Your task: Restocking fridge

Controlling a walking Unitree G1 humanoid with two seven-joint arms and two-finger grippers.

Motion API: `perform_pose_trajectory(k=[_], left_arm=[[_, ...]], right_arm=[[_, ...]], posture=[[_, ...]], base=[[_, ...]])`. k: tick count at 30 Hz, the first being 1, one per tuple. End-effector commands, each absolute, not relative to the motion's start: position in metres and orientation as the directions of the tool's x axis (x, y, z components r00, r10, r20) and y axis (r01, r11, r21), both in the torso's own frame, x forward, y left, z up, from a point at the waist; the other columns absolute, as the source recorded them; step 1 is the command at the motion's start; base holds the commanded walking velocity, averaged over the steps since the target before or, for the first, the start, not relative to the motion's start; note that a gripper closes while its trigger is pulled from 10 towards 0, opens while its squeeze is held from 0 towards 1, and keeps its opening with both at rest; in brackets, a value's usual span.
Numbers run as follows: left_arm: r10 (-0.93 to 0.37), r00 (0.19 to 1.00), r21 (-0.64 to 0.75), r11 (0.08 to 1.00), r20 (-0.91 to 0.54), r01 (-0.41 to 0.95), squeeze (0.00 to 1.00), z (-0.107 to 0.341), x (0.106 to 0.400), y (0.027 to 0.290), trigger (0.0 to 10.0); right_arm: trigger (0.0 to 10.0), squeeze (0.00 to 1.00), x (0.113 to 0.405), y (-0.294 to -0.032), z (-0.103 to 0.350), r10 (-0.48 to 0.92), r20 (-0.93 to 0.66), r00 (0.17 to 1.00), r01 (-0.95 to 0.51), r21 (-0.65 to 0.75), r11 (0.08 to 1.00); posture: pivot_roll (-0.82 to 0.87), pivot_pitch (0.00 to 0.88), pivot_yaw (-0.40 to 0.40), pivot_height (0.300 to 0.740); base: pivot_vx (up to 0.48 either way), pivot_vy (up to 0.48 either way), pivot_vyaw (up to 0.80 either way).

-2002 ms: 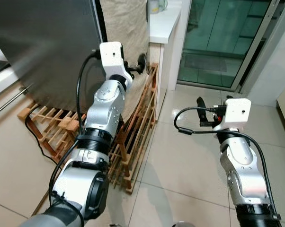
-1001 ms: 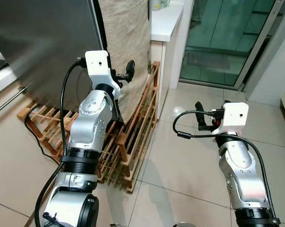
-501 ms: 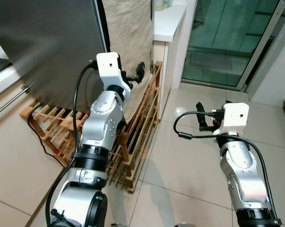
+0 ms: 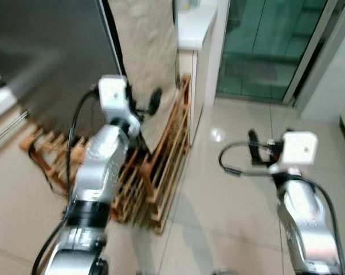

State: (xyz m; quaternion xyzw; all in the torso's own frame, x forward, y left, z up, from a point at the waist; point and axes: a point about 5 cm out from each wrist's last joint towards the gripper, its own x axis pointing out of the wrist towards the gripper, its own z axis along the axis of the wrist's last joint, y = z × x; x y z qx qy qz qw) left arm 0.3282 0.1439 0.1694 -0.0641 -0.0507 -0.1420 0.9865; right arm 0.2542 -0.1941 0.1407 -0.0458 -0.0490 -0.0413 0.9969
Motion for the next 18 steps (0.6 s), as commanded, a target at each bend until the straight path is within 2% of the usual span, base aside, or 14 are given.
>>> perform_pose_trajectory(k=[1,6,10,12,15,16,18], left_arm=[[-0.261,0.952,-0.039,0.962,0.162,0.27,0.0,0.177,0.317,0.149,10.0],[-0.129,0.976,-0.123,0.981,0.176,0.152,0.0,0.174,0.267,0.164,10.0],[-0.101,0.976,-0.108,0.987,0.193,0.123,0.0,0.181,0.25,0.176,10.0],[-0.107,0.966,-0.045,0.992,0.234,0.121,0.0,0.188,0.235,0.176,10.0],[-0.141,0.957,-0.006,0.989,0.252,0.148,0.0,0.188,0.235,0.165,10.0],[-0.164,0.951,-0.045,0.982,0.262,0.182,0.0,0.189,0.24,0.158,10.0],[-0.14,0.959,-0.087,0.982,0.247,0.165,0.0,0.189,0.246,0.158,10.0]], right_arm=[[10.0,0.0,0.243,-0.193,0.146,-0.072,0.118,0.99,0.083,-0.089,0.993],[10.0,0.0,0.211,-0.201,0.161,-0.126,0.213,0.969,0.159,-0.147,0.976],[10.0,0.0,0.198,-0.2,0.173,-0.126,0.249,0.96,0.173,-0.18,0.968],[10.0,0.0,0.187,-0.196,0.18,-0.056,0.285,0.957,0.13,-0.249,0.96],[10.0,0.0,0.187,-0.195,0.174,-0.014,0.266,0.964,0.096,-0.298,0.95],[10.0,0.0,0.192,-0.196,0.17,-0.021,0.256,0.967,0.1,-0.297,0.95],[10.0,0.0,0.198,-0.196,0.17,-0.024,0.258,0.966,0.101,-0.29,0.952]], posture=[[-0.21,0.0,0.094,0.74],[-0.18,0.0,0.076,0.74],[-0.17,0.0,0.065,0.74],[-0.16,0.0,0.062,0.74],[-0.17,0.0,0.061,0.74],[-0.18,0.0,0.059,0.74],[-0.18,0.0,0.059,0.74]], base=[[0.0,0.0,0.0],[0.0,0.0,0.0],[0.0,0.0,0.0],[0.0,0.0,0.0],[0.0,0.0,0.0],[0.0,0.0,0.0],[0.24,0.0,0.0]])
